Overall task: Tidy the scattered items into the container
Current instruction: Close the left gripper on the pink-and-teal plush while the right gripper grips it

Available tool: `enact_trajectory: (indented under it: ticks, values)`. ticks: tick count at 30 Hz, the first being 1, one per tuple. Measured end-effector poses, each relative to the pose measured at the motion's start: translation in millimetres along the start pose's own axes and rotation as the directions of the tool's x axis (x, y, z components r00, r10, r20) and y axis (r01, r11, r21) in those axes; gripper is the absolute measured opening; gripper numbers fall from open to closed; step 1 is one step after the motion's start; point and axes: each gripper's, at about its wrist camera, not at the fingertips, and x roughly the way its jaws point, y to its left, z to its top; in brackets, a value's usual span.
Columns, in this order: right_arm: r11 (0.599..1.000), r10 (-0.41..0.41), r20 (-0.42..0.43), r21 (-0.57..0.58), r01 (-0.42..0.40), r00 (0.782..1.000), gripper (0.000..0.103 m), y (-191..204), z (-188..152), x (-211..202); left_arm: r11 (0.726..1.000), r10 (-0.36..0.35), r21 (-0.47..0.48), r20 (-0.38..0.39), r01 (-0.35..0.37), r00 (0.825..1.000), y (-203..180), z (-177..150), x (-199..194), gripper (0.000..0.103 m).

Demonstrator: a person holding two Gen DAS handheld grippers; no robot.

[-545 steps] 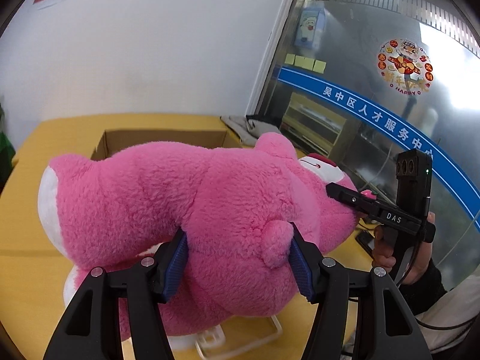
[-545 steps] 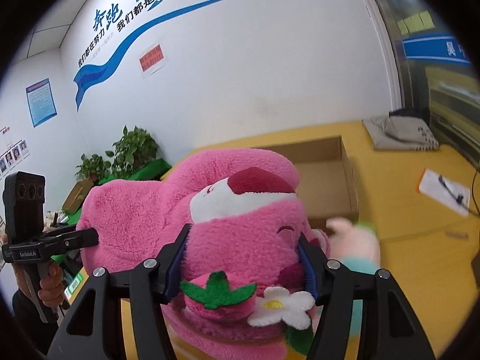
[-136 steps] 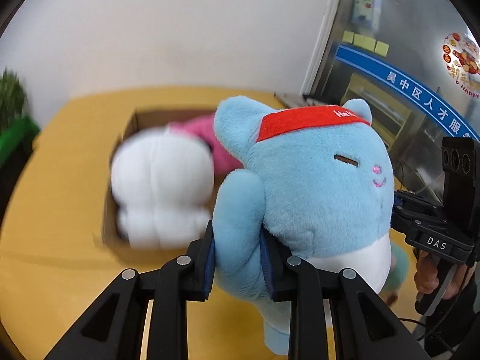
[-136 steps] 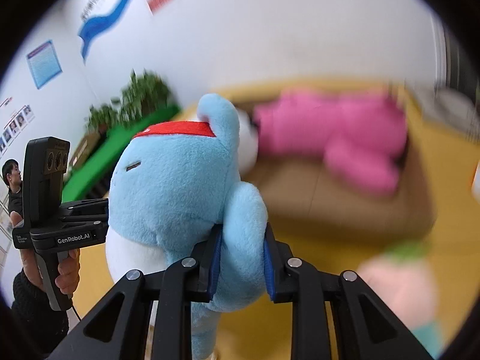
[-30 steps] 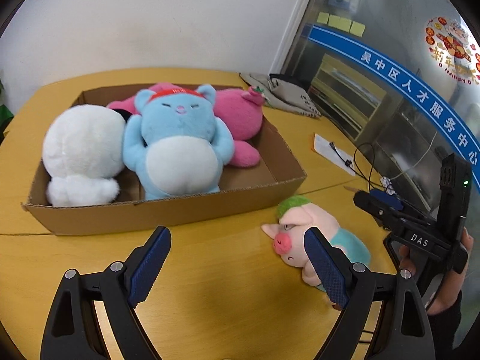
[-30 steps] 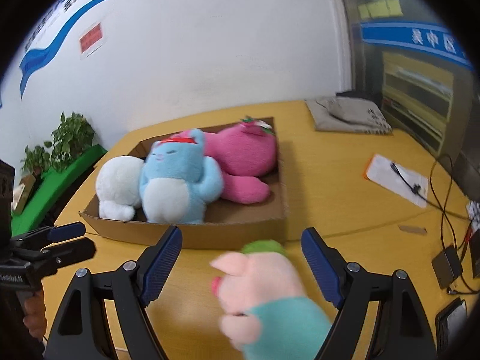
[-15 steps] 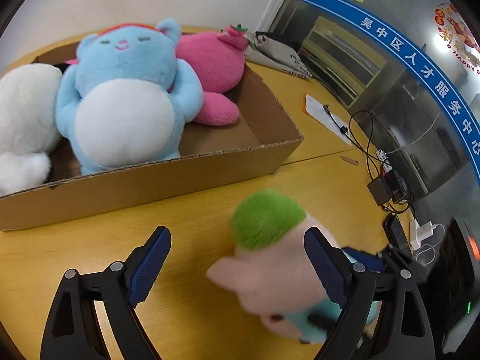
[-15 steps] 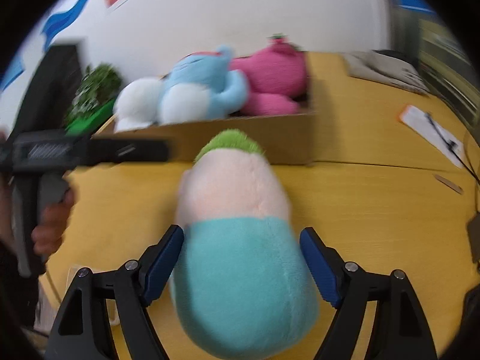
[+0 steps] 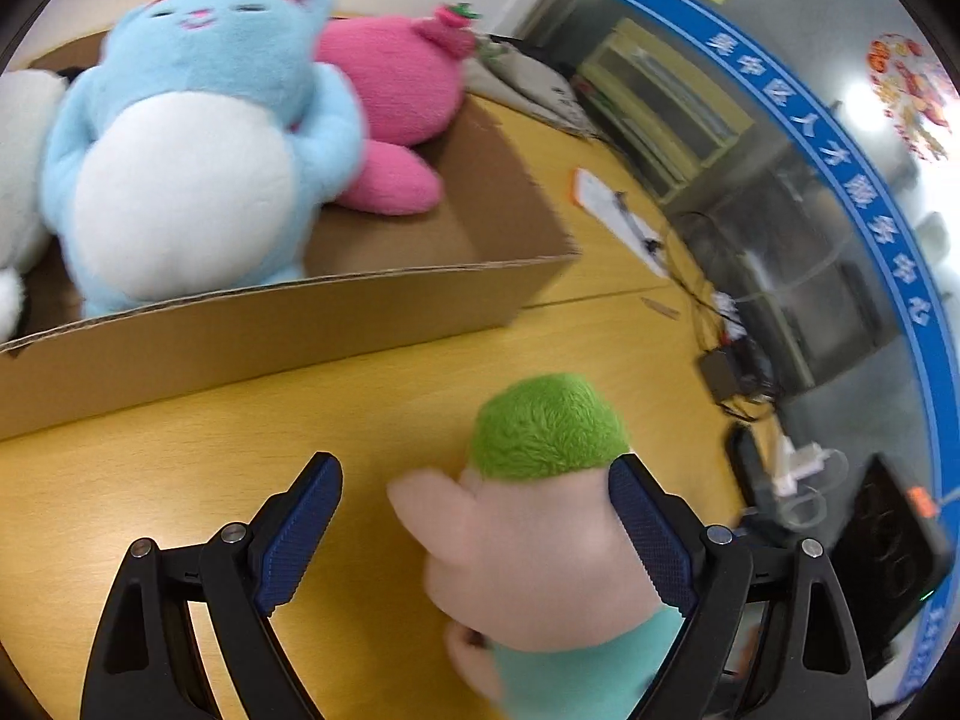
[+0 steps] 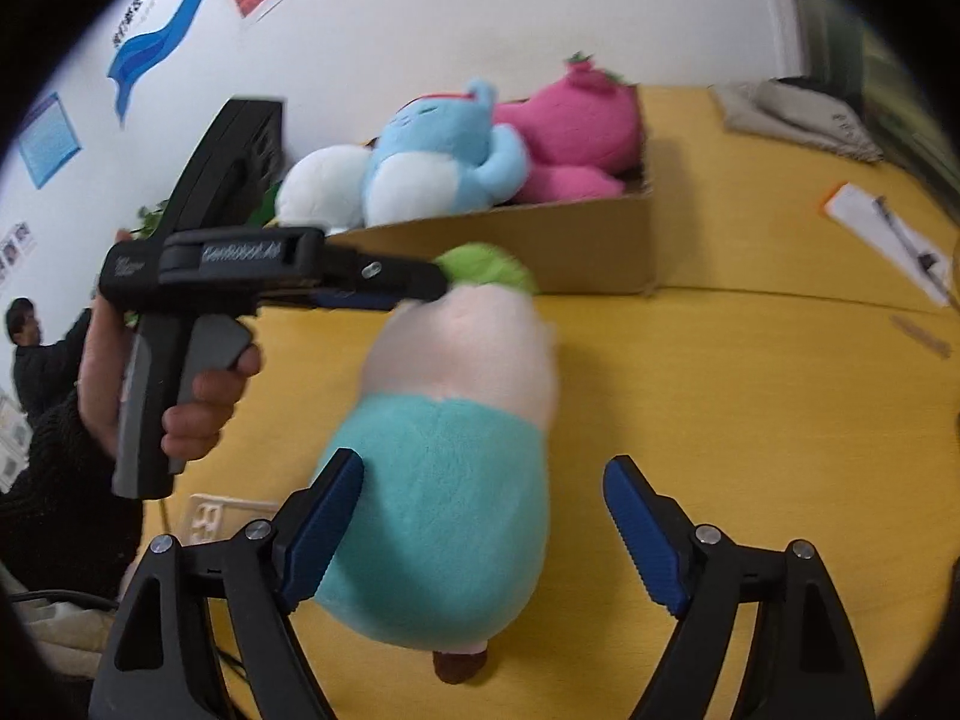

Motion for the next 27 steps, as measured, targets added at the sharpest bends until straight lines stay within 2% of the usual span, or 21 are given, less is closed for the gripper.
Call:
enact_trajectory:
  ticks: [2,5,8,10,11,14,16,20,22,25,27]
  values:
    - [0.999,0.020,-0.026,-0.025,-0.021,0.999,0.081,8,-3,9,0.999,-0.037,0.016,0.000,0.037,0.999,-9,2,-1,0.093]
    - [0.997,0.065,-0.060,-0.037,-0.068,0.996,0.075,18,-9,19,0.996,-0.065,0.061,-0.008,0.065,0.998,-21,4,2,0.093]
    - [0.994,0.038,-0.046,-0.100,-0.042,0.998,0.071,31,-11,18,0.992,0.001,0.125,-0.034,0.003,0.999,-31,4,11,0.091]
    - [0.995,0.047,-0.035,-0.091,-0.050,0.998,0.067,28,-11,14,0.992,0.016,0.126,-0.040,-0.011,0.999,-31,5,12,0.079]
    - [0.995,0.050,-0.023,-0.087,-0.052,0.998,0.066,26,-11,11,0.992,0.025,0.125,-0.031,-0.021,0.999,-30,7,10,0.067]
    - [0.994,0.016,0.023,-0.110,-0.013,1.000,0.063,25,-10,4,0.994,-0.008,0.110,-0.010,0.009,1.000,-29,17,-3,0.061]
    - [0.993,0.019,0.046,-0.118,-0.014,0.999,0.063,25,-4,1,0.988,0.006,0.155,0.024,-0.010,1.000,-37,30,-16,0.059]
    - [0.987,0.021,0.119,-0.161,-0.001,0.993,0.062,26,38,1,0.967,0.040,0.245,0.117,-0.068,0.992,-57,70,-39,0.058]
    - [0.982,0.026,0.157,-0.189,0.004,0.987,0.062,22,65,0,0.958,0.049,0.271,0.181,-0.098,0.982,-59,100,-53,0.058]
    - [0.974,0.052,0.225,-0.228,0.001,0.973,0.062,14,115,-4,0.954,0.039,0.278,0.259,-0.113,0.965,-53,146,-66,0.058]
    - [0.967,0.056,0.266,-0.253,0.014,0.962,0.062,6,146,-2,0.958,0.044,0.261,0.283,-0.122,0.958,-46,175,-63,0.058]
